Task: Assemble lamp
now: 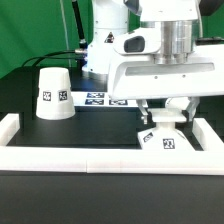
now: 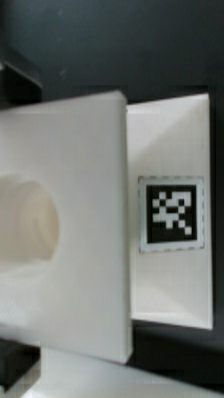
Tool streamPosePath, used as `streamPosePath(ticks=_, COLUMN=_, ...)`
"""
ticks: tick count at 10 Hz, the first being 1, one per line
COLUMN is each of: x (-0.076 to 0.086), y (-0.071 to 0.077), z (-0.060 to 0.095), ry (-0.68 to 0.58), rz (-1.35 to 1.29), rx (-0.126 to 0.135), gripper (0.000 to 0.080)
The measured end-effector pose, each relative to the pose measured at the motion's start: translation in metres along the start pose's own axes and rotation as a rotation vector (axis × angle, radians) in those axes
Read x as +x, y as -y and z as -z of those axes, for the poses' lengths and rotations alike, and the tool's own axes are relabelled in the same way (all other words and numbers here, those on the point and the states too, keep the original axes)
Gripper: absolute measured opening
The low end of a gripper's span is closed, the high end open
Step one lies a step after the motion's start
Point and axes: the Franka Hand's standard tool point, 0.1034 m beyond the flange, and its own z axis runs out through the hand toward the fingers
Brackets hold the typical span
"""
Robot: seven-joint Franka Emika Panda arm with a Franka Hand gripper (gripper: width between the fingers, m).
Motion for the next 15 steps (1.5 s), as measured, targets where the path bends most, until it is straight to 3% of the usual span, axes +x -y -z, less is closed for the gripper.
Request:
streamPosePath(ticks=4, x=0.017, y=0.014, z=-0.001, ry=-0.016, rz=-0.033, rx=0.006, gripper=0.0537)
streamPosePath(ticks=6, x=0.018, y=0.014, z=-0.001, ry=-0.018, rz=-0.031, rx=0.005, gripper=0.0537)
streamPosePath(ticks=7, x=0.017, y=0.014, z=-0.002, ry=-0.017, rz=-0.031, rx=0.005, gripper=0.0553)
streamPosePath(ticks=8, x=0.017, y=0.014, z=-0.002, ry=-0.017, rz=-0.031, rx=0.005, gripper=0.0653)
streamPosePath(ticks=10, x=0.016, y=0.013, z=-0.001, ry=-0.016, rz=-0.015, rx=0.005, gripper=0.0685)
streamPosePath(ticks=12, x=-0.004, y=0.009, z=0.01, ry=-0.002, rz=0.005, rx=0.0, gripper=0.0698)
streamPosePath(ticks=15, x=-0.037, y=0.016, z=0.028, ry=0.016, rz=0.02, rx=-0.004, gripper=0.0699)
